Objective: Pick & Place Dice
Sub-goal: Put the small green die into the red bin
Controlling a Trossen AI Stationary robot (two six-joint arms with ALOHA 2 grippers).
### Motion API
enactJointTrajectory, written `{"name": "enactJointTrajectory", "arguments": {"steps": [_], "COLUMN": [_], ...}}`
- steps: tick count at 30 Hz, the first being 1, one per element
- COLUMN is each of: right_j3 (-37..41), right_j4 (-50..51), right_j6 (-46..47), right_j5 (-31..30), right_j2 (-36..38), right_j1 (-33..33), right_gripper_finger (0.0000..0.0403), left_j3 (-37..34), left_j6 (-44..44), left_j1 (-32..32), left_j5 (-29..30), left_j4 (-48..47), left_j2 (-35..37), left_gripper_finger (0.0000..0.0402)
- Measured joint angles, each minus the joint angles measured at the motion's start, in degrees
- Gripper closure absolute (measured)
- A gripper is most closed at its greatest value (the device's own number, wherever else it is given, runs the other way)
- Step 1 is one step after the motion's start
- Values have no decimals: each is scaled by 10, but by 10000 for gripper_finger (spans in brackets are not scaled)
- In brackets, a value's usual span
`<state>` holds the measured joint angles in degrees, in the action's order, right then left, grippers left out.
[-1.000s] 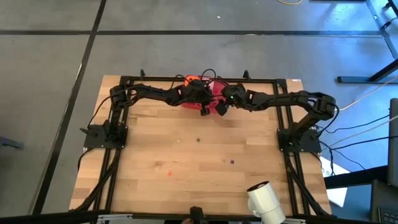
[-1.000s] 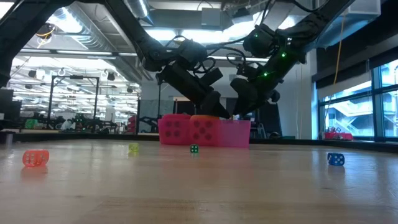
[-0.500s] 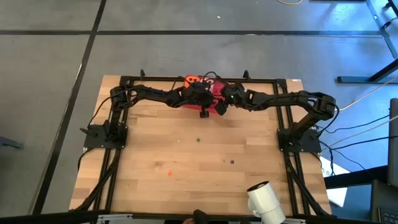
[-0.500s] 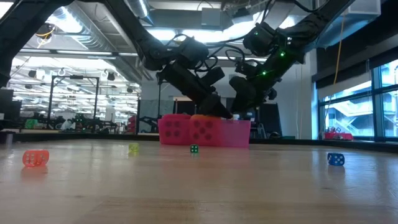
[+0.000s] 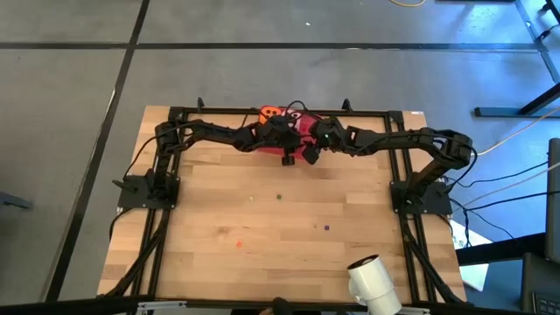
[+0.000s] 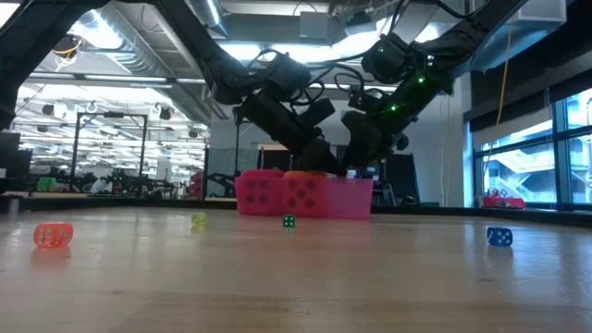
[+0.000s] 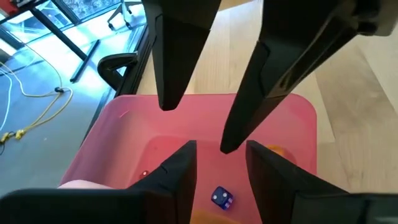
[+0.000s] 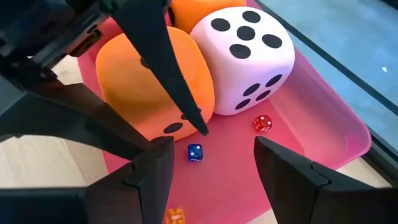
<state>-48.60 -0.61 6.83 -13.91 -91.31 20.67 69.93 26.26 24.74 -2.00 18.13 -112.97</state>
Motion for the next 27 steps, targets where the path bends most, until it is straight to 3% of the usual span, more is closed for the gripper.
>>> {"name": "enactJointTrajectory", "arguments": {"steps": [4,9,16,21,27], "right_j3": [0,0,-1,-1,-1], "right_j4": [7,6,10,-3,-65], "right_j6": [-1,-27,-33,-62,-83], "right_j5": [3,19,31,128,242], "right_j2": [0,3,35,47,11], "right_j1": [-1,-18,-66,-109,-153], "right_gripper_finger": [182,182,182,182,182], "left_j3": [-1,0,-6,-88,-249], "left_j6": [1,-1,5,-30,-91], "left_j1": [-12,-33,-34,-28,-50], "left_j5": [31,85,49,37,-15], "left_j4": [-29,-150,-356,-338,-212], "left_j2": [21,89,208,296,374], "left_gripper_finger": [270,270,281,290,292]}}
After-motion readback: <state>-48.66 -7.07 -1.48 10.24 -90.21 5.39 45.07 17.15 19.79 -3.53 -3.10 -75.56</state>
